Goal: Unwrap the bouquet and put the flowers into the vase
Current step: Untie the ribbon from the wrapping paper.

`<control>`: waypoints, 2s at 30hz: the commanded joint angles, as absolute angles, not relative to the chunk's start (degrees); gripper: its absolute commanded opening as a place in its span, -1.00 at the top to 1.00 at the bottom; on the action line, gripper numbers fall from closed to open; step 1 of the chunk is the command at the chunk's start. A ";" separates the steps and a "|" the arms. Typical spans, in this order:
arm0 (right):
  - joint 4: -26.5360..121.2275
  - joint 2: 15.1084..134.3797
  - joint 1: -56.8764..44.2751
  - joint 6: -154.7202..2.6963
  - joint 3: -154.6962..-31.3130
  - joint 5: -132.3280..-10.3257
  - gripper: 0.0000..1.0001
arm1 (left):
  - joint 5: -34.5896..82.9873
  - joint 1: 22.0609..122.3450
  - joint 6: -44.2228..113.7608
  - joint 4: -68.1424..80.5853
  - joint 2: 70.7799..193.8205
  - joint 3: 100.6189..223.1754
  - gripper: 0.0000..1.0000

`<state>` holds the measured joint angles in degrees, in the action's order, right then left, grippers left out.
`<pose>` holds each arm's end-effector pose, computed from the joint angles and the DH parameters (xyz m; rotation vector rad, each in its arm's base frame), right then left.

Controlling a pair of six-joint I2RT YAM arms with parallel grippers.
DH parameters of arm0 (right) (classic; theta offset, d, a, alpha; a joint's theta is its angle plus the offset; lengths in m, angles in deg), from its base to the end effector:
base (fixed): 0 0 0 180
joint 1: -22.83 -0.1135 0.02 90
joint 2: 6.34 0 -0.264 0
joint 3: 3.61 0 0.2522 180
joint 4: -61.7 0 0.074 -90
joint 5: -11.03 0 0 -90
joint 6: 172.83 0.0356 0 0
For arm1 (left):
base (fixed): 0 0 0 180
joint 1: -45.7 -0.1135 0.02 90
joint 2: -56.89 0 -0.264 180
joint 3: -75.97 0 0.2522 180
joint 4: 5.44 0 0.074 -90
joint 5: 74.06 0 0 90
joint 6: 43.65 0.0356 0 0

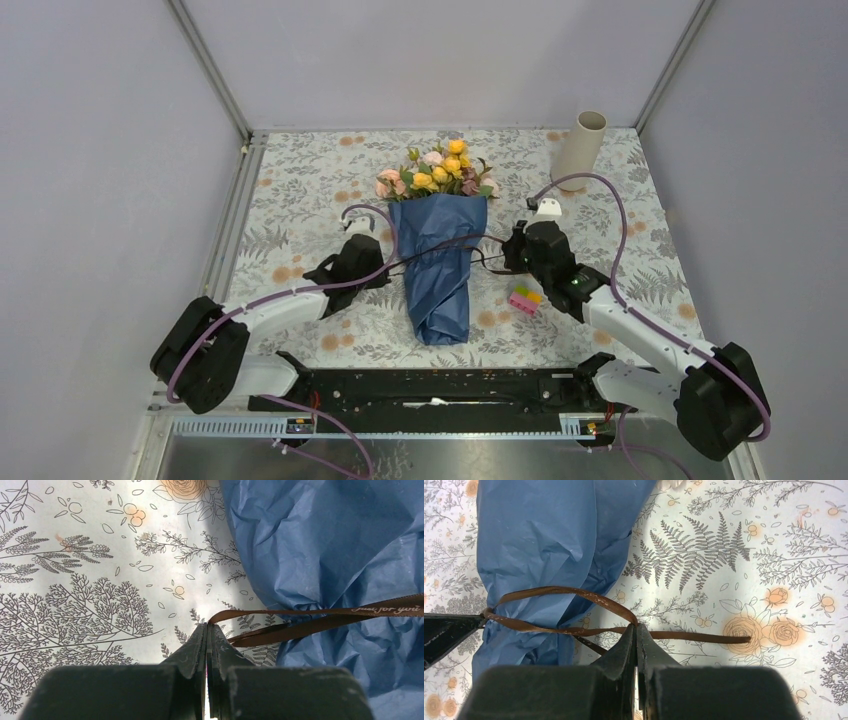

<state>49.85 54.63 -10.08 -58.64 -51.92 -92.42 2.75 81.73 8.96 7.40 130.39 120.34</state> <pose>0.2033 0.1217 0.2440 -0.0008 2.0093 0.4083 0.2038 -0.1382 0.1712 -0.1464 2.3081 -0.4011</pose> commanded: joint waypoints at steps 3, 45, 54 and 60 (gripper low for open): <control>49.93 51.39 -10.04 -54.62 -50.31 -96.49 0.98 | 4.02 81.21 13.76 9.45 130.18 123.31 0.46; 48.70 50.79 -10.04 -53.33 -49.09 -89.55 0.92 | 10.84 102.09 31.71 -1.32 140.22 138.52 0.31; 48.29 49.18 -10.04 -52.60 -48.48 -91.45 0.90 | 8.18 102.13 30.68 -1.82 138.89 135.75 0.30; 45.14 49.34 -10.04 -53.25 -50.09 -90.89 0.90 | 6.96 102.13 30.37 -2.42 141.99 137.72 0.24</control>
<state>47.65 50.15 -10.08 -53.22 -48.51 -89.82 9.19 102.06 30.86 0.97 140.38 135.99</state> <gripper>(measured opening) 0.048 0.376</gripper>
